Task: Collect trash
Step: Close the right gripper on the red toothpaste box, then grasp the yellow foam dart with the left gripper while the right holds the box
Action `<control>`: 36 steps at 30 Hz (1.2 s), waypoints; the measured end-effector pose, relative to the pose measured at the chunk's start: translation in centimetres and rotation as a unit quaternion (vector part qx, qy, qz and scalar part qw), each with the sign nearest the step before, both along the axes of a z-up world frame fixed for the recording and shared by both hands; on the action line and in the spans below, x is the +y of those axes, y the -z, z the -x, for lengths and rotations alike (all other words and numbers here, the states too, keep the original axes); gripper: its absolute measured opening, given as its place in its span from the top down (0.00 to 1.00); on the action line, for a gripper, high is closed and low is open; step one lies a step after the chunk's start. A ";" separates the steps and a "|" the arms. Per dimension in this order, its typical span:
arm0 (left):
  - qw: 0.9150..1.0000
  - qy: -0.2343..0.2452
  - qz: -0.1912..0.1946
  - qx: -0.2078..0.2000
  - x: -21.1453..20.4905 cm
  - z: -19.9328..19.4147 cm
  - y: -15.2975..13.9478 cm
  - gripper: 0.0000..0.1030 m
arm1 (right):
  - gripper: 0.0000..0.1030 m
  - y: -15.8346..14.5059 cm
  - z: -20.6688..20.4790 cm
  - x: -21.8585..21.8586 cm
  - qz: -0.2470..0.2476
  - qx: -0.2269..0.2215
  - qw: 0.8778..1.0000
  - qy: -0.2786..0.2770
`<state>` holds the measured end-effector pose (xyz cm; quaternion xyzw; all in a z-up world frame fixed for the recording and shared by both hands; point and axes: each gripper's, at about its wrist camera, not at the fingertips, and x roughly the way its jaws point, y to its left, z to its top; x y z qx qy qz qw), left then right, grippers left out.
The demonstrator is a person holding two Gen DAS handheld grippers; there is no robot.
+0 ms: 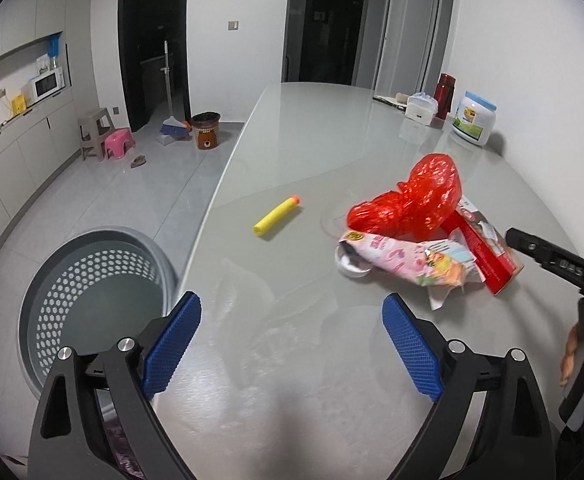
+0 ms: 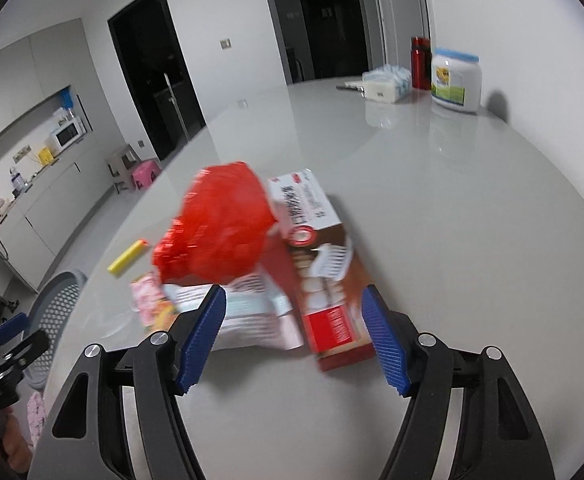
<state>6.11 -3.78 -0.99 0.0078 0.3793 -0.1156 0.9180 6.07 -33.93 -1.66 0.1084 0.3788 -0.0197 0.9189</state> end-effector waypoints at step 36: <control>1.000 0.002 -0.018 0.026 -3.7 -0.7 1.8 0.12 | 0.49 4.5 -8.2 -0.1 0.040 0.103 0.993 -0.046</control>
